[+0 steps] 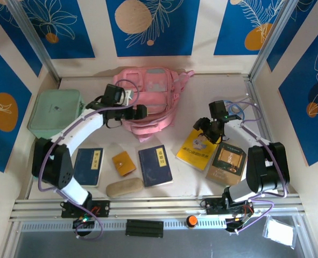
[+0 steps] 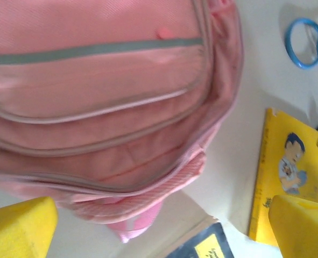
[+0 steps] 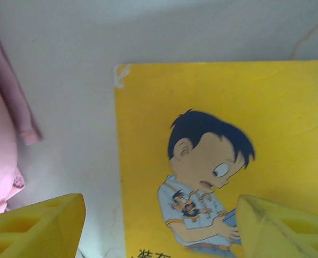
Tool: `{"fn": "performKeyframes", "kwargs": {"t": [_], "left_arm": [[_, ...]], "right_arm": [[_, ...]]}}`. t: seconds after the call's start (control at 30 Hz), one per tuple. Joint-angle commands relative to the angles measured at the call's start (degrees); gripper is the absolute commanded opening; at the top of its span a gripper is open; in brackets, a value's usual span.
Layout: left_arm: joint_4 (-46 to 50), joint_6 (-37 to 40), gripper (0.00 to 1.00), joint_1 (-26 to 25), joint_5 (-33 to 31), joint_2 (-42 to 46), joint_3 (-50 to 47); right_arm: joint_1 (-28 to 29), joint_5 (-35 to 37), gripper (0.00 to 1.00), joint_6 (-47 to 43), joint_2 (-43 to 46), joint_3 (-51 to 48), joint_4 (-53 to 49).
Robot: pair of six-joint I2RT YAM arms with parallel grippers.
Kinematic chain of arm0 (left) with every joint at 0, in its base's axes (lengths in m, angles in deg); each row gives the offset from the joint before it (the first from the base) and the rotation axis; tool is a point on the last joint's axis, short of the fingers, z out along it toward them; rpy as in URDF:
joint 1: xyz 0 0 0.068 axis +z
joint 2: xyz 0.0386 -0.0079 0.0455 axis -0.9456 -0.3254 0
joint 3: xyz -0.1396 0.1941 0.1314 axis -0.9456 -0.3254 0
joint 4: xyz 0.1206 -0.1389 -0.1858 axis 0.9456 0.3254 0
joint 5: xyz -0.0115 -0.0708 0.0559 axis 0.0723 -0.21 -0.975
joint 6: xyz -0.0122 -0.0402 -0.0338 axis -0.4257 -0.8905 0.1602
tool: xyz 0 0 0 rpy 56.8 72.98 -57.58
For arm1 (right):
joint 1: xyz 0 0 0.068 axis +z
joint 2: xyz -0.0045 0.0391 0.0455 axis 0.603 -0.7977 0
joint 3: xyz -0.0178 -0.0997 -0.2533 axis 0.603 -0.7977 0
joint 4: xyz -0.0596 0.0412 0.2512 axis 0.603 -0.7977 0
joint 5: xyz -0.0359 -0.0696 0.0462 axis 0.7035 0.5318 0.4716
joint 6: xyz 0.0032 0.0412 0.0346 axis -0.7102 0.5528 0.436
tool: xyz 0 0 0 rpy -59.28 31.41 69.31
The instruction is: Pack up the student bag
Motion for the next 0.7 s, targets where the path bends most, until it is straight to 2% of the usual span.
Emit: {"fn": "performKeyframes", "kwargs": {"t": [0.0, 0.2, 0.47, 0.57, 0.67], "left_arm": [[-2.0, -2.1, 1.00, -3.4, 3.5, -2.8, 3.4], [-3.0, -4.4, 1.00, -8.4, 3.4, -7.9, 6.7], [-3.9, -7.5, 0.98, -13.2, 5.2, -13.0, 9.6], [-4.2, -9.1, 0.95, -15.1, 5.5, -15.1, 10.9], [-5.4, -11.2, 0.93, -16.9, 5.4, -17.0, 11.5]], "right_arm": [[-1.9, -1.7, 0.74, -1.4, -2.4, -0.2, 0.9], [-2.5, -3.5, 0.74, -2.7, -9.5, 2.4, 2.4], [-2.8, -19.9, 0.70, -0.8, -18.3, 7.1, 11.8], [-3.4, -23.1, 0.67, -1.5, -18.3, 8.4, 13.6], [-4.2, -22.3, 0.67, -3.4, -14.6, 7.6, 13.1]]}}
